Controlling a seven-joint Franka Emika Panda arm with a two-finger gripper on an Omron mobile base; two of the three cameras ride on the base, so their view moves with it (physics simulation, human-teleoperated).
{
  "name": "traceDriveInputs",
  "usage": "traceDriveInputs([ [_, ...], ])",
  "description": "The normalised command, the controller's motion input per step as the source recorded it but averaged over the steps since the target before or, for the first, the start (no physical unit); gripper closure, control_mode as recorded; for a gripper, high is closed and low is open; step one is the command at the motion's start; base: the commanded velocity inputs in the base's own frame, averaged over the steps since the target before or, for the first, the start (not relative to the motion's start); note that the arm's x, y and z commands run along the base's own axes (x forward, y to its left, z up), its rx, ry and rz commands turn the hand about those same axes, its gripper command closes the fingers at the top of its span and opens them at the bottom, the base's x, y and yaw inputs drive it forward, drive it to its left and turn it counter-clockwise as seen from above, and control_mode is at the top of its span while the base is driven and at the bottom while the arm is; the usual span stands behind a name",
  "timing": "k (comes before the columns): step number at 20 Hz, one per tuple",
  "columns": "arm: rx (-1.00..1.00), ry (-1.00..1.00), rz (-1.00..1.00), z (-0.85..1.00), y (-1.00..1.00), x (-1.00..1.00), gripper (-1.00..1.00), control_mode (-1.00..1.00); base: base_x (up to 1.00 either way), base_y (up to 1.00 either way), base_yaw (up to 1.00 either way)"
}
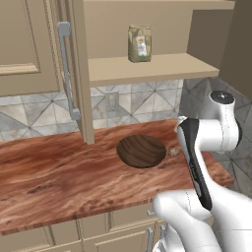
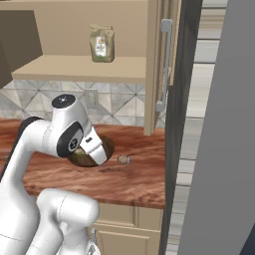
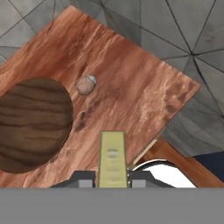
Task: Pick the egg and butter from the fridge and place them by the bowl for mixing.
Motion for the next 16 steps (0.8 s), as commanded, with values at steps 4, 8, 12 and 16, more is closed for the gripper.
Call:
traceDriveInputs([
  [4,0.09,0.00,-0.09,-0.52,-0.05,0.42,1.00,-1.00,0.00,0.00,0.00],
  [8,0.18,0.02,0.00,-0.48,-0.21,0.27,1.00,-1.00,0.00,0.00,0.00],
  [12,0.15,0.03,0.00,-0.43,-0.27,0.19,1.00,-1.00,0.00,0.00,0.00],
  [16,0.00,0.04,0.00,-0.49,-0.01,0.21,1.00,-1.00,0.00,0.00,0.00],
])
